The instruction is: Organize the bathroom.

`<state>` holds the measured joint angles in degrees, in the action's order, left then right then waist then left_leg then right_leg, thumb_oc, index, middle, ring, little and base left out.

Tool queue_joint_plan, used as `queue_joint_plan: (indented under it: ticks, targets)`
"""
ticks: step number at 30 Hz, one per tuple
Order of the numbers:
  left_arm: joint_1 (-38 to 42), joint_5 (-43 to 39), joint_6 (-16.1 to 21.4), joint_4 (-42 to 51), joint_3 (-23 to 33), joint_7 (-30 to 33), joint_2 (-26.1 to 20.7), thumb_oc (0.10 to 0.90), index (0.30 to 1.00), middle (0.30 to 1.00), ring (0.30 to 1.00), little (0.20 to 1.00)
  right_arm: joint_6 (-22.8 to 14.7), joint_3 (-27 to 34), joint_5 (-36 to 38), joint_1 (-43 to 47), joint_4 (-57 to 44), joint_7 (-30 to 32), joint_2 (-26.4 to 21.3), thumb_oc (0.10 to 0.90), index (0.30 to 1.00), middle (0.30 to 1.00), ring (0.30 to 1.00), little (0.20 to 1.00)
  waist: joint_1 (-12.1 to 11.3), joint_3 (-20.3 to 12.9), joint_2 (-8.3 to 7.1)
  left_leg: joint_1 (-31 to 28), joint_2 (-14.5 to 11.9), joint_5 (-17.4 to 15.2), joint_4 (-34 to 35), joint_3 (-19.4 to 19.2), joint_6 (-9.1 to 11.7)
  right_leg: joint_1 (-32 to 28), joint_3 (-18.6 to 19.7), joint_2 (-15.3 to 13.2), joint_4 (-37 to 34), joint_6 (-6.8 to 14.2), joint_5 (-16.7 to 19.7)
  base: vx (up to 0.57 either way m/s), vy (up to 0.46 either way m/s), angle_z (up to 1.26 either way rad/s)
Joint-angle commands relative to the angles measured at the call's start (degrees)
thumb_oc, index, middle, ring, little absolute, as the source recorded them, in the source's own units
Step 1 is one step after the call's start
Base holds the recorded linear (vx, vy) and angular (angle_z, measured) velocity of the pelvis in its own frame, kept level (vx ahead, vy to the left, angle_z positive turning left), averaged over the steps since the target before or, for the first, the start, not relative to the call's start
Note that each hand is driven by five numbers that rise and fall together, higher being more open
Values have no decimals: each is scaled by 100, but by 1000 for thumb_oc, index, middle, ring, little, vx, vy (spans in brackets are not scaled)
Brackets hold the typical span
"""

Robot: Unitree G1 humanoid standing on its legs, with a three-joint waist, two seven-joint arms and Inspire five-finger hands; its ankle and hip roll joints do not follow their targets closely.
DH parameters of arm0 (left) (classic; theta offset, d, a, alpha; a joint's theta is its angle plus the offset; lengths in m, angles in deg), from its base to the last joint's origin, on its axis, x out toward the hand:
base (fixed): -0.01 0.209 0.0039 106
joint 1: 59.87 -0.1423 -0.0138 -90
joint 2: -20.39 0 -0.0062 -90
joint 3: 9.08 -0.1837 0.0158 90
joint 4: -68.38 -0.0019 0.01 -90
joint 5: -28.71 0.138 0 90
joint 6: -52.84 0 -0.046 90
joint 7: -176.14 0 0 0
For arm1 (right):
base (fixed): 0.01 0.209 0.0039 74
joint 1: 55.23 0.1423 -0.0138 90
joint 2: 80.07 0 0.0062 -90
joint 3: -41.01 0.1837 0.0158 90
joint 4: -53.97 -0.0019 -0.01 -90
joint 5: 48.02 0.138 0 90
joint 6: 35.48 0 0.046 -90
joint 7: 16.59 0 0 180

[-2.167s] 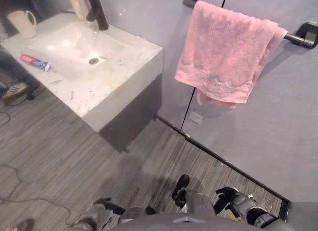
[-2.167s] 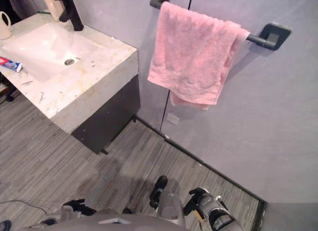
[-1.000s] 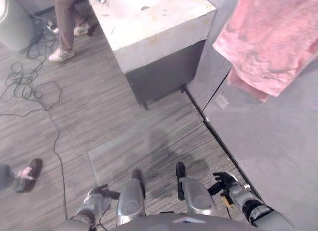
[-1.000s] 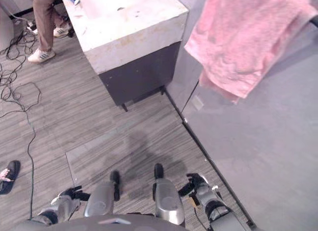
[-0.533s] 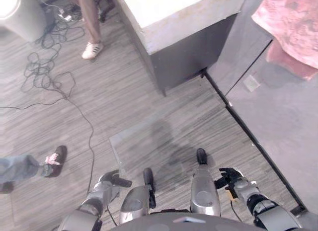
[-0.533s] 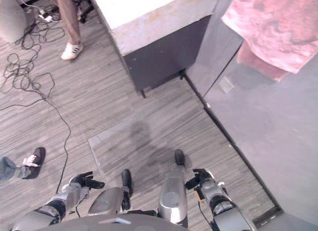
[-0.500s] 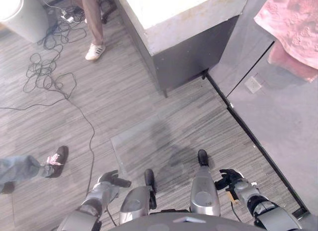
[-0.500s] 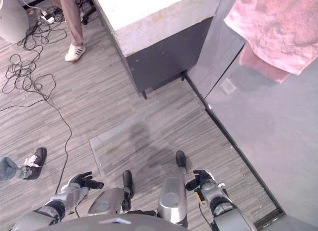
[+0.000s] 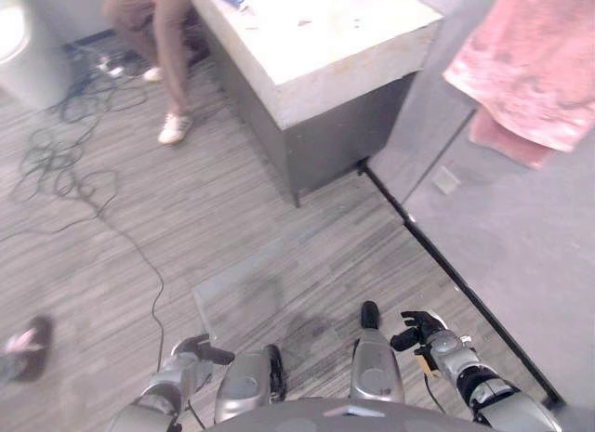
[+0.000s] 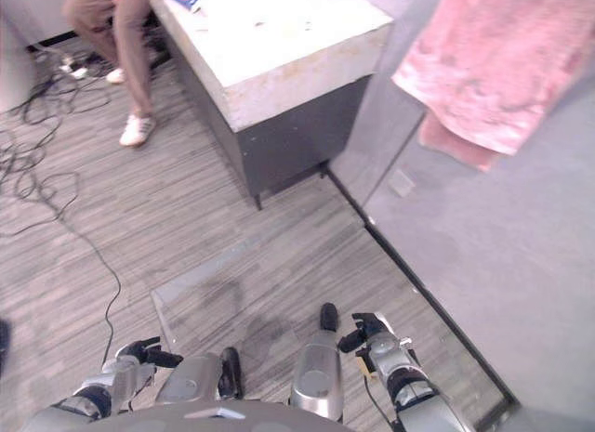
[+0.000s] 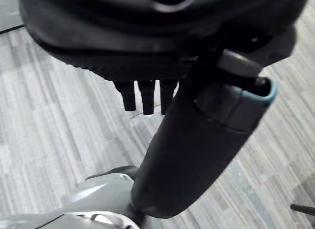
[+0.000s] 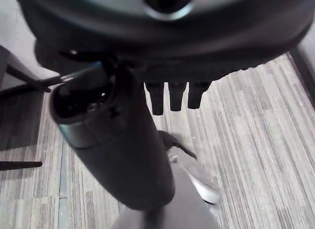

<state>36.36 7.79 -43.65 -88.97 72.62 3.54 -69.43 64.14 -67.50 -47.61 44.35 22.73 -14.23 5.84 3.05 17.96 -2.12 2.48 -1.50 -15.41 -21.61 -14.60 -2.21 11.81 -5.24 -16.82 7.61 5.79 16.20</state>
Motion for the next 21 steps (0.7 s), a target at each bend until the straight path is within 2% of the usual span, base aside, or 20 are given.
queue_joint_plan:
  ticks: [1, 2, 3, 4, 5, 7, 8, 13, 17, 19, 20, 21]
  targets:
    - [-346, 146, -4, 280, -127, -5, -181, 800, 900, 900, 900, 900, -66, -71, -99, -40, -228, -95, -247, 800, 900, 900, 900, 900, 281, 75, 207, -236, 160, 419, 831, 457, 37, 9, 832, 396, 134, 571, -844, 100, 158, 28]
    - [-318, 129, -72, 304, -164, -36, -215, 800, 900, 900, 900, 900, -67, -78, -143, -104, -189, -28, -231, 800, 900, 900, 900, 900, 416, 41, 244, -276, 257, 490, 963, 506, 11, 74, 965, 717, 107, 515, -942, 100, 136, 34]
    - [-308, 138, -98, 316, -177, -52, -223, 800, 900, 900, 900, 900, -66, -80, -156, -125, -175, -1, -224, 800, 900, 900, 900, 900, 465, 36, 258, -293, 289, 503, 992, 534, 3, 92, 981, 816, 110, 488, -978, 72, 123, 46]
    - [-265, 146, -154, 343, -172, -63, -232, 800, 900, 900, 900, 900, -93, -82, -223, -159, -167, 34, -213, 800, 900, 900, 900, 900, 484, 39, 275, -347, 326, 580, 1146, 430, 7, 103, 703, 912, 104, 427, -1045, 31, 69, 65]
    - [-197, 69, -151, 323, -110, -14, -221, 800, 900, 900, 900, 900, -186, -79, -385, -134, -105, 35, -205, 800, 900, 900, 900, 900, 431, 96, 276, -424, 337, 642, 1291, 168, 9, 33, 205, 948, 39, 359, -1098, -1, 44, 57]
    - [-170, 52, -121, 293, -84, 11, -200, 800, 900, 900, 900, 900, -210, -97, -395, -112, -85, 41, -213, 800, 900, 900, 900, 900, 417, 100, 276, -392, 347, 678, 1333, 134, -4, 14, 194, 990, 19, 322, -1125, 1, -24, -5]
    - [-111, 58, 48, 202, -53, -16, -151, 800, 900, 900, 900, 900, -325, -122, -373, -70, 65, 110, -227, 800, 900, 900, 900, 900, 419, 139, 301, -337, 366, 720, 1360, 213, -33, -111, 354, 1186, -7, 194, -1283, 40, -55, -67]
    - [-128, 169, 180, 258, -171, -63, -90, 800, 900, 900, 900, 900, -436, -37, -273, -107, 196, 164, -213, 800, 900, 900, 900, 900, 406, 71, 329, -274, 399, 720, 1246, 360, 2, -301, 447, 1305, -37, 84, -1417, 96, -76, -6]
    - [-23, 278, 165, 277, -216, -58, -43, 800, 900, 900, 900, 900, -492, -9, -131, -59, 260, 147, -227, 800, 900, 900, 900, 900, 454, 49, 322, -156, 358, 524, 791, 337, 53, -295, 451, 1287, 72, -14, -1517, 59, -94, 23]
    - [-4, 321, 181, 275, -257, -42, -23, 800, 900, 900, 900, 900, -444, -19, -81, -41, 225, 118, -245, 800, 900, 900, 900, 900, 461, 62, 306, 152, 271, 707, 38, 459, 203, -310, 443, 1323, 208, -157, -1620, 4, -94, 37]
    - [39, 121, 211, 334, -291, 10, -63, 800, 900, 900, 900, 900, -364, -139, -142, 42, 149, 63, -274, 800, 900, 900, 900, 900, 361, 188, 212, 977, 166, 1357, -1505, 1003, 427, -271, 449, 1337, 458, -386, -1669, -25, -72, 64]
    - [39, 75, 213, 338, -264, 42, -46, 800, 900, 900, 900, 900, -338, -200, -98, 66, 129, 51, -303, 800, 900, 900, 900, 900, 314, 245, 190, 1175, 122, 1438, -1753, 1166, 411, -313, 506, 1361, 542, -440, -1704, -10, -38, 64]
